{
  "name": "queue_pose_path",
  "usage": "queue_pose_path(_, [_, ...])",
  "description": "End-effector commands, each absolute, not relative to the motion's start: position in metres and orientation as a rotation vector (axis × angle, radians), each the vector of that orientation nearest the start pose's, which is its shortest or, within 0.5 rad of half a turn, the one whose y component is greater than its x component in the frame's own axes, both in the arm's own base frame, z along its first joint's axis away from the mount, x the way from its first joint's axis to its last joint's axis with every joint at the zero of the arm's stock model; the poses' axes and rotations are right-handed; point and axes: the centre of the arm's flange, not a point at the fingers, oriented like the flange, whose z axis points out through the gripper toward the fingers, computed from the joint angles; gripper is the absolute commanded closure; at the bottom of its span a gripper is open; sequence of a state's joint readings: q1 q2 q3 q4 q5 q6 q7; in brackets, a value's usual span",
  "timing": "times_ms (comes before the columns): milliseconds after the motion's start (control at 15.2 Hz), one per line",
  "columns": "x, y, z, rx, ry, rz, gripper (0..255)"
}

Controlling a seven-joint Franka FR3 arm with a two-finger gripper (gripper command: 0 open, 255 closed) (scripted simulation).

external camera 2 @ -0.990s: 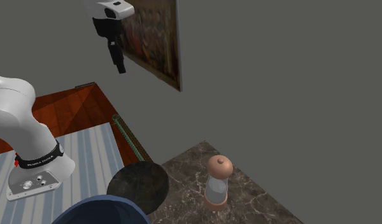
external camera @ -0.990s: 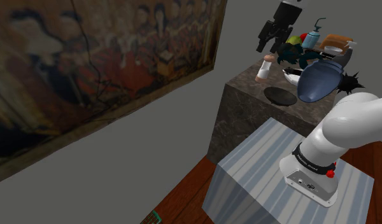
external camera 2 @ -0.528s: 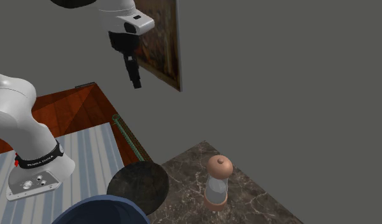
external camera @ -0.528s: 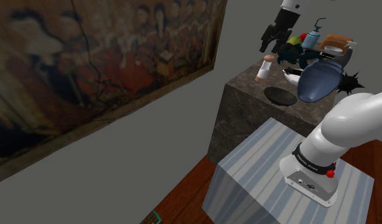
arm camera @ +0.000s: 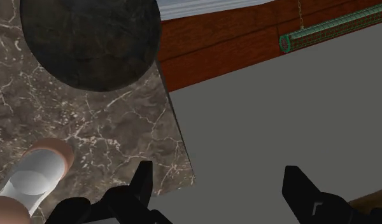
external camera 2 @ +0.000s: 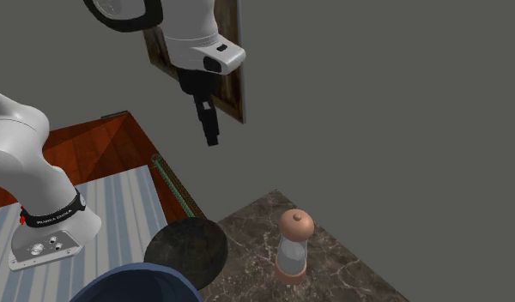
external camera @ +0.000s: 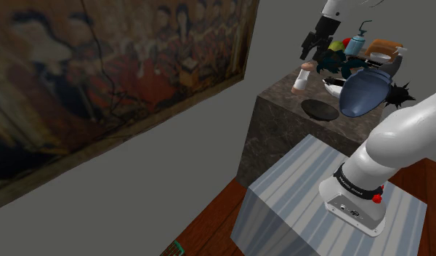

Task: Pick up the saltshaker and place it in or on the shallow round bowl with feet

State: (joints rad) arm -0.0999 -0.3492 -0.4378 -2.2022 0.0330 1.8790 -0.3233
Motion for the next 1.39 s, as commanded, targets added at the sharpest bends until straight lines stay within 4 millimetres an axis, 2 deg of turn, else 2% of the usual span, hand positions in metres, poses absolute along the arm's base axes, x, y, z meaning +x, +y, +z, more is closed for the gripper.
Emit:
queue_pose_path(0, [0.392,-0.273,0.502,-2.963,0.299,-0.097,0])
queue_pose_path(1122, [0.447,-0.481,0.436,-2.964,0.316,-0.067,0])
queue_pose_path(1188, [0.449,-0.488,0.433,-2.964,0.317,-0.066,0])
queue_pose_path(1320, [0.450,-0.486,0.423,-2.964,0.317,-0.066,0])
